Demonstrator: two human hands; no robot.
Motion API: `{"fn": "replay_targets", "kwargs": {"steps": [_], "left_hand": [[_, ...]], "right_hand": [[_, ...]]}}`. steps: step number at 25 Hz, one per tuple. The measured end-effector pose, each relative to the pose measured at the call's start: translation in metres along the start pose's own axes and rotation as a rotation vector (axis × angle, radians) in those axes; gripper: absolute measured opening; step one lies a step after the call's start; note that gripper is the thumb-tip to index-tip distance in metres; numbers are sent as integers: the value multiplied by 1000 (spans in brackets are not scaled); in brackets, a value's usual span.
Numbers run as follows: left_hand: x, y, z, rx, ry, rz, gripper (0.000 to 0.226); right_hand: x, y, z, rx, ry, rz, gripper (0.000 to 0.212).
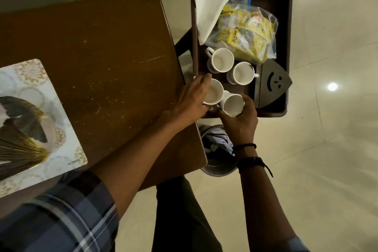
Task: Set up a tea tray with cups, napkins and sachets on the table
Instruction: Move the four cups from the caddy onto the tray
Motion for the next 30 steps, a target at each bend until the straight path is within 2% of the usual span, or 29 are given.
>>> {"fn": "replay_targets", "kwargs": {"steps": [3, 6, 16, 20, 23, 30], "left_hand": [[-14, 42, 37, 186, 73, 141, 67], [-38, 77, 81, 298, 163, 158, 60], [-147, 149, 235, 465, 419, 76, 74], [-194, 169, 299, 497, 519, 20, 71], [-229, 179, 344, 519, 628, -21, 78], [-301, 199, 418, 571, 715, 15, 68]], "right_hand": [[-20, -6, 21, -11, 21, -35, 63], [-43, -24, 48, -52, 57, -74, 61], [-127, -132, 159, -311, 248, -59, 58], [-148, -182, 205, -424, 290, -17, 70], [-163, -221, 241, -501, 357, 32, 73], [-193, -308, 309, -608, 504, 128, 74]]}}
Point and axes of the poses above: each hand's wrist, its own z-axis away from the middle knuckle, its own y-axis out of the back of the hand, x = y × z, the point moved 9 cm from there along -z, towards the middle knuckle, and after that the axes turned 4 degrees about -z, right-handed, at the moved point
